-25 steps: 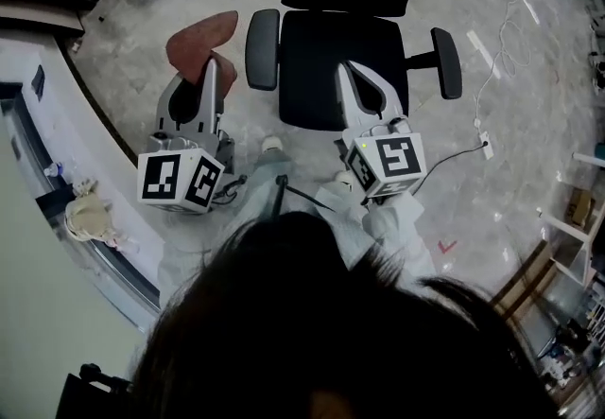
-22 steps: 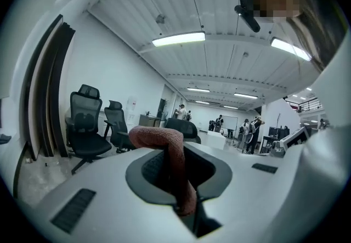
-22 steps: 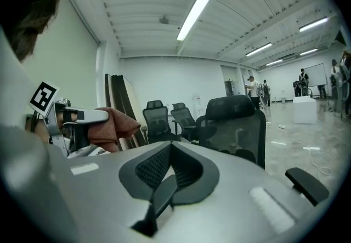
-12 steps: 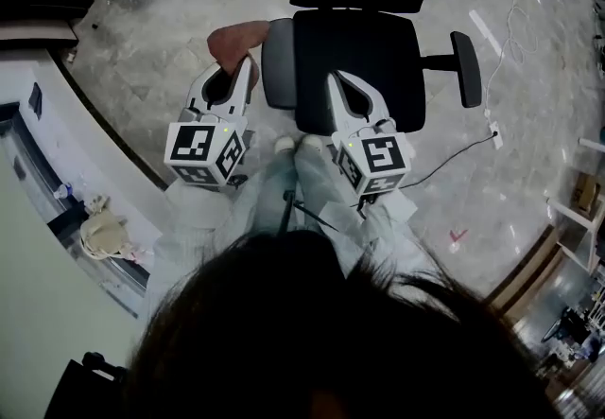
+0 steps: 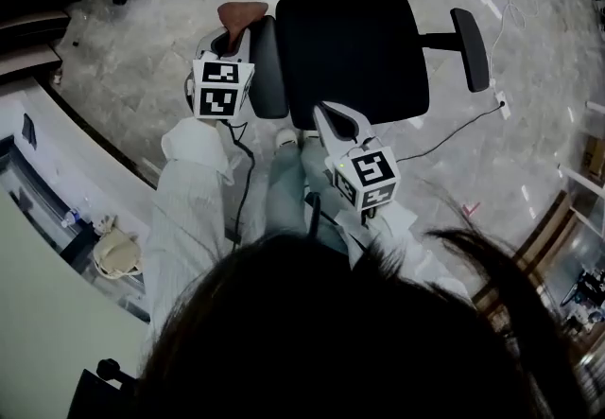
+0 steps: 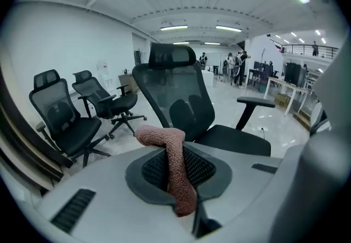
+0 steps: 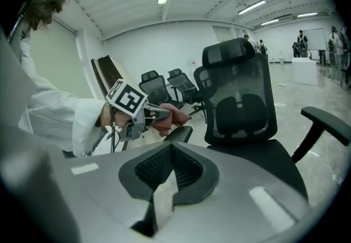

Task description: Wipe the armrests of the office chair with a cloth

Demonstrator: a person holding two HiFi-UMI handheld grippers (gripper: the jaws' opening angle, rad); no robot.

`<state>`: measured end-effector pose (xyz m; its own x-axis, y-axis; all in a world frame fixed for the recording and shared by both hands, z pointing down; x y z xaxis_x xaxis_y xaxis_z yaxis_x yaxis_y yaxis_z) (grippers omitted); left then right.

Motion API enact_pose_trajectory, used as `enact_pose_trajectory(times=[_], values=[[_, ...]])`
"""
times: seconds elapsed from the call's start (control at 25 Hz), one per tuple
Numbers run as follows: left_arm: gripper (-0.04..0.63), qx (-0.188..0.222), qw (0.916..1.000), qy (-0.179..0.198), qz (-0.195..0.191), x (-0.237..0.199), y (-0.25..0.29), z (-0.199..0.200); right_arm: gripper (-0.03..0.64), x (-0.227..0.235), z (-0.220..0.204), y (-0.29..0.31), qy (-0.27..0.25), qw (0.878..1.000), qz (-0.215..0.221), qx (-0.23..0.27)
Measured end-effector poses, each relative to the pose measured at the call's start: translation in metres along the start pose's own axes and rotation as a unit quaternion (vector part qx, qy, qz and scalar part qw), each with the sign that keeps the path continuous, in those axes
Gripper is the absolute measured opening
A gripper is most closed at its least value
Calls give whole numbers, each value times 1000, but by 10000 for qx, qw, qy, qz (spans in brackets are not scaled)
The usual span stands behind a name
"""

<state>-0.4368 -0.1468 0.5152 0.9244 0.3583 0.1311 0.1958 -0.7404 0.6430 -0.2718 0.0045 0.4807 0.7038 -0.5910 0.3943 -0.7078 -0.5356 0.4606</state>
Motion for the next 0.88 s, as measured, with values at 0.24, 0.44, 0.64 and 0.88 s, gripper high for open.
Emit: enact_pose_trajectory(times=[0.24,0.44,0.64,0.88], values=[[38,-636,9956,610,-321,8,45,-7,2,16,-7,-5,120,9998,-125,-73],[38,-1257,9835,973,-864,37,44,-37,2,23,-4,-7,181,9997,-162,-33],[38,-1433,9772,1069,-1149,64,25,-52,2,20,1,-9,194,9998,-84,49],[38,-1479,9745,927,-1412,101,-26,-74,2,13,12,-16,218,9995,35,209]])
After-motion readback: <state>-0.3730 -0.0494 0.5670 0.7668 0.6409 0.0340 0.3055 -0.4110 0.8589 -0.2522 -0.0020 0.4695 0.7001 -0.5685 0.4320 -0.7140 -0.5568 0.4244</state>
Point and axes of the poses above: the fingertips, and each gripper's own axes: y forward along the fingers, x to its right, z out of its top, the point moved 3 cm from there along -y, backward along the fingers, and after that the axes turned 7 degrees about z, right-handed, at the moved point
